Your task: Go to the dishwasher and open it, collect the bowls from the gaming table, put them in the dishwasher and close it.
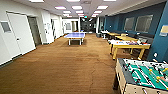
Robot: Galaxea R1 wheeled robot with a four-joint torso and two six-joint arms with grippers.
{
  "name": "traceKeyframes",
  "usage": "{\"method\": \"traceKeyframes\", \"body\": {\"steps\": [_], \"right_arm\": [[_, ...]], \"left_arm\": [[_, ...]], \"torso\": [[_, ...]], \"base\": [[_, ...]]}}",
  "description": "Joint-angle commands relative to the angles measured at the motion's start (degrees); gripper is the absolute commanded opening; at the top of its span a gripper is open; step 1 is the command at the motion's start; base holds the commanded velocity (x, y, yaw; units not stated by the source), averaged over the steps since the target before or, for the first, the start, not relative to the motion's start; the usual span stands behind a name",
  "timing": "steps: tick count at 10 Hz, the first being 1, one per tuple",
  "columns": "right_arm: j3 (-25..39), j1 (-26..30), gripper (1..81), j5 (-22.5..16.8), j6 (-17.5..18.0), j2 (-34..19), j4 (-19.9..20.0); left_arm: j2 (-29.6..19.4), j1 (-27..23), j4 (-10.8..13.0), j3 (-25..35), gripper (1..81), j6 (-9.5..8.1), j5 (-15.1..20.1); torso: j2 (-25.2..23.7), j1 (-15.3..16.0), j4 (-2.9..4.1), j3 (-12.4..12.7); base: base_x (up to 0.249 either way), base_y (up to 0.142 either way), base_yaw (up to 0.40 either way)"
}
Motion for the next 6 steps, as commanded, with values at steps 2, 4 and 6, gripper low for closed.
{"method": "traceKeyframes", "body": {"steps": [2,4,6], "right_arm": [[0.37,3.17,81.1,-2.75,-0.21,0.23,-0.34],[0.37,3.17,81.1,-2.75,-0.21,0.23,-0.43],[0.46,3.17,81.1,-2.75,-0.21,0.23,-0.43]], "left_arm": [[-0.55,-2.91,-0.07,0.18,81.1,-0.13,2.84],[-0.55,-2.91,-0.07,0.09,81.1,-0.13,2.76],[-0.46,-2.91,-0.07,0.18,81.1,-0.13,2.75]], "torso": [[0.00,-0.02,0.00,0.00],[0.00,-0.02,0.00,0.00],[0.00,-0.02,0.00,0.00]], "base": [[0.162,0.000,0.000],[0.166,0.000,0.000],[0.171,0.000,0.000]]}}
